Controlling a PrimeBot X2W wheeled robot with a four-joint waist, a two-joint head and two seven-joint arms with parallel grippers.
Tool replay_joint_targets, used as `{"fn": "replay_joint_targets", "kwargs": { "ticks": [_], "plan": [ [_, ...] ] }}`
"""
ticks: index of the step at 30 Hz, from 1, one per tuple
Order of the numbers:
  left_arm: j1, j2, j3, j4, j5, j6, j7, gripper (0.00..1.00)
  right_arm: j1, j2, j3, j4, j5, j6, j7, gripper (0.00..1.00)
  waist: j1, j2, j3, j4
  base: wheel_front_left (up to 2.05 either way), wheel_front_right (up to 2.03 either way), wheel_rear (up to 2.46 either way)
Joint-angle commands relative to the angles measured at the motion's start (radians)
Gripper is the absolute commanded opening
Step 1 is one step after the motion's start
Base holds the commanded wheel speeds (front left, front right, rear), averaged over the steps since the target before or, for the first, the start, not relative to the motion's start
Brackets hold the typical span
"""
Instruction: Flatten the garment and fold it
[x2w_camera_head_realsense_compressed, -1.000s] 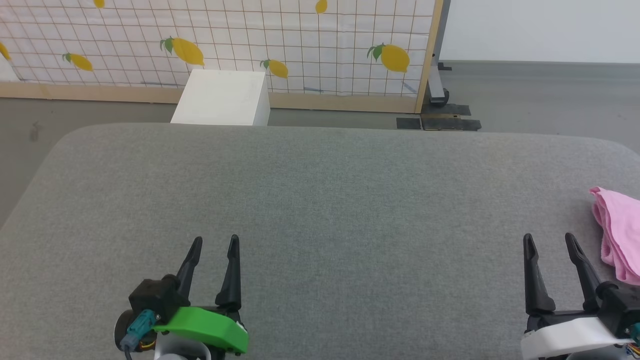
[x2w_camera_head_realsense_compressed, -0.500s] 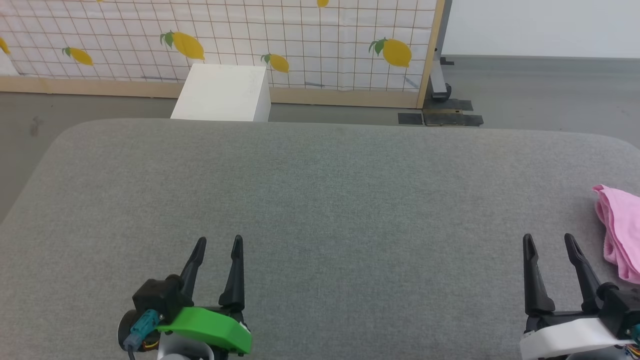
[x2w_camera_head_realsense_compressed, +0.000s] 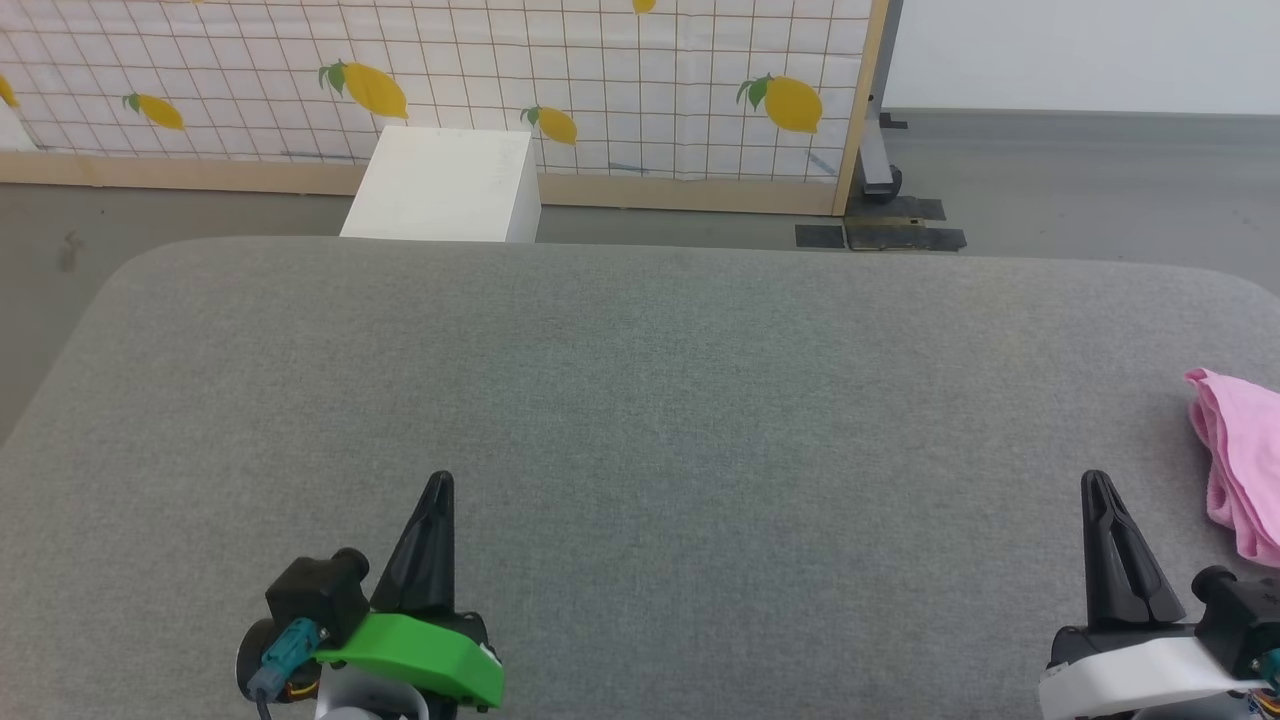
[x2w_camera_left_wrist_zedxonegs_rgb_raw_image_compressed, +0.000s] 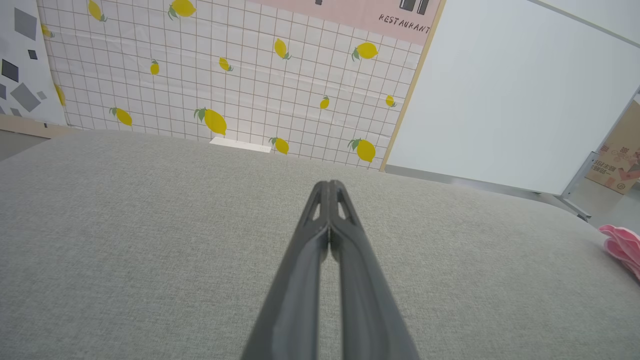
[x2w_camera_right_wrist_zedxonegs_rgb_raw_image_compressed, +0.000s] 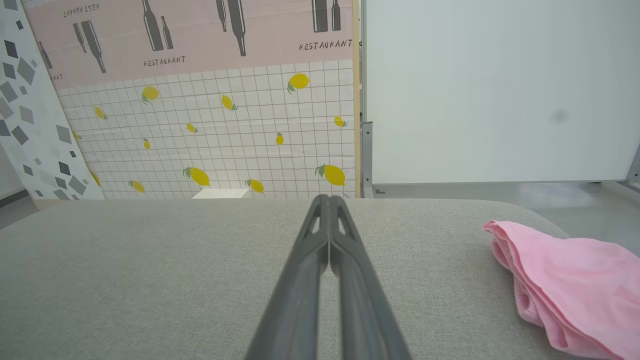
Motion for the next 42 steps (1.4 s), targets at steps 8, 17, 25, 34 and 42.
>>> {"fn": "replay_joint_targets", "kwargs": {
  "ticks": [8, 17, 25, 34, 42],
  "plan": [
    [0.001, 0.0, 0.004, -0.006, 0.011, 0.003, 0.009, 0.0, -0.004, 0.0, 0.004, -0.001, -0.005, 0.0, 0.008, 0.0, 0.0001, 0.0, 0.001, -0.002, 0.0, 0.0, 0.0],
    [0.002, -0.001, 0.012, -0.017, 0.032, 0.01, 0.028, 0.0, -0.011, 0.0, 0.013, -0.002, -0.014, 0.0, 0.025, 0.0, 0.0001, 0.0, 0.003, -0.006, 0.0, 0.0, 0.0],
    [0.003, -0.001, 0.019, -0.027, 0.05, 0.016, 0.044, 0.0, -0.018, 0.0, 0.02, -0.003, -0.022, 0.0, 0.039, 0.0, 0.0001, 0.0, 0.004, -0.009, 0.0, 0.0, 0.0],
    [0.005, -0.001, 0.028, -0.039, 0.073, 0.024, 0.064, 0.0, -0.026, 0.0, 0.029, -0.004, -0.031, 0.0, 0.057, 0.0, 0.0001, 0.0, 0.006, -0.013, 0.0, 0.0, 0.0],
    [0.006, -0.002, 0.036, -0.051, 0.094, 0.03, 0.082, 0.0, -0.033, 0.001, 0.037, -0.005, -0.04, 0.0, 0.074, 0.0, 0.0001, 0.0, 0.007, -0.016, 0.0, 0.0, 0.0]
  ]
}}
